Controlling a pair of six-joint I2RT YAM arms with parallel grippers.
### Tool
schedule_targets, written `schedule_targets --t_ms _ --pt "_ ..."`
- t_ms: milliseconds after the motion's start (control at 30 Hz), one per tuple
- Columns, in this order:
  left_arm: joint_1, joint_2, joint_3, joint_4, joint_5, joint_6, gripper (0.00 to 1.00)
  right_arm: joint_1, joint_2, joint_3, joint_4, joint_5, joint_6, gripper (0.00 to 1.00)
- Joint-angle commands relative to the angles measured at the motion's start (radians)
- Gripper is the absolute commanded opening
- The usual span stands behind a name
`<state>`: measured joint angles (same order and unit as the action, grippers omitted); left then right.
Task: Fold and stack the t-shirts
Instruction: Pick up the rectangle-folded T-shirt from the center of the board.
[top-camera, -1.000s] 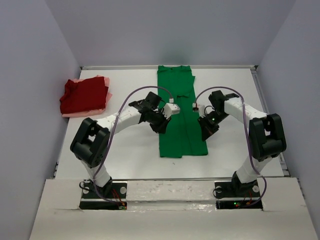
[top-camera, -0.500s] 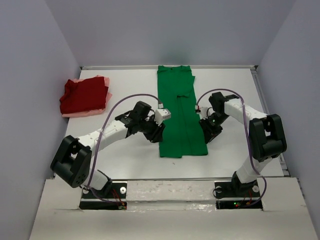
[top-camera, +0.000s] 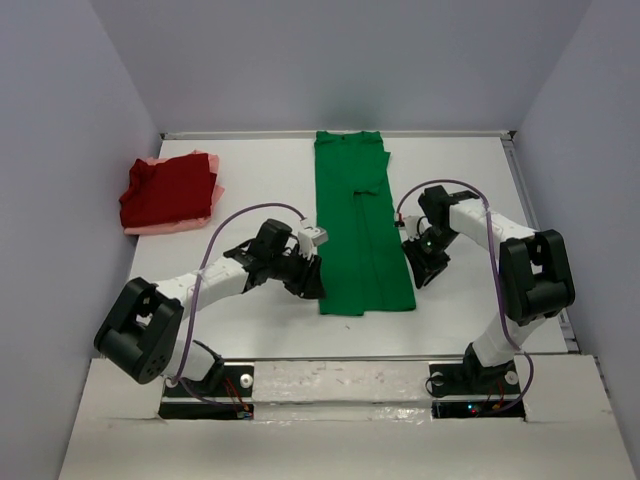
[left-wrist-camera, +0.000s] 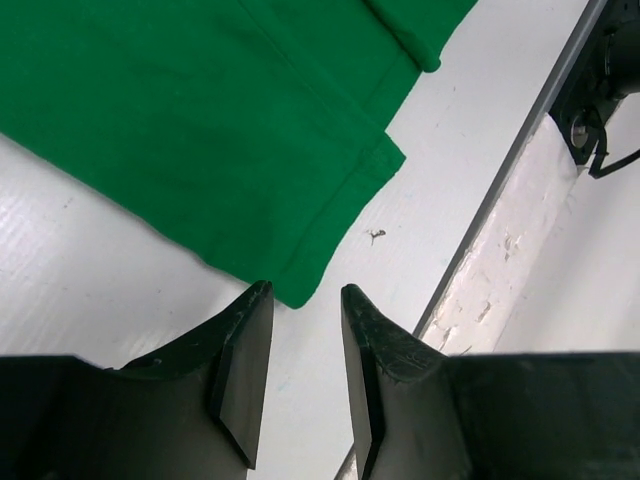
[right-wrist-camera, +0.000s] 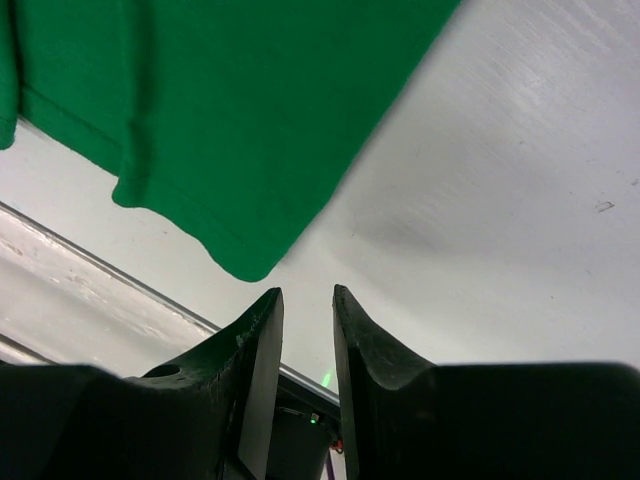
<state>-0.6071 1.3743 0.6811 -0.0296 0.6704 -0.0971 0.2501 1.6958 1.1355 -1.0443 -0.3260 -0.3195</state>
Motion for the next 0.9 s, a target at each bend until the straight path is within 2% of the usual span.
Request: schedule_targets --t_ms 0,167,233,300,400,500,867 --pt "0.003 -0.029 -0.015 0.059 0.04 -0.058 0.43 0.008 -0.042 0.001 -0.006 0.015 0.01 0.32" --pt "0.001 0.049 -0.012 0.068 0.106 -0.05 0.48 0.008 -0.039 0.001 -0.002 0.022 0.01 0.33" --pt "0.003 0.069 -0.021 0.083 0.115 -0.061 0.53 0.008 -0.035 0.003 0.0 0.021 0.01 0.33" --pt "0.001 0.08 -0.046 0.126 0.17 -0.067 0.53 0.008 -0.027 0.004 0.004 0.021 0.01 0.33" --pt "0.007 0.052 -0.118 0.21 0.123 -0.131 0.49 0.008 -0.018 0.006 0.013 0.025 0.007 0.33" --pt "0.018 0.028 -0.161 0.221 0.101 -0.141 0.47 0.008 -0.012 0.006 0.023 0.027 0.004 0.33" --pt "0.023 0.063 -0.173 0.201 0.0 -0.161 0.49 0.008 -0.018 0.001 0.036 0.042 -0.01 0.33"
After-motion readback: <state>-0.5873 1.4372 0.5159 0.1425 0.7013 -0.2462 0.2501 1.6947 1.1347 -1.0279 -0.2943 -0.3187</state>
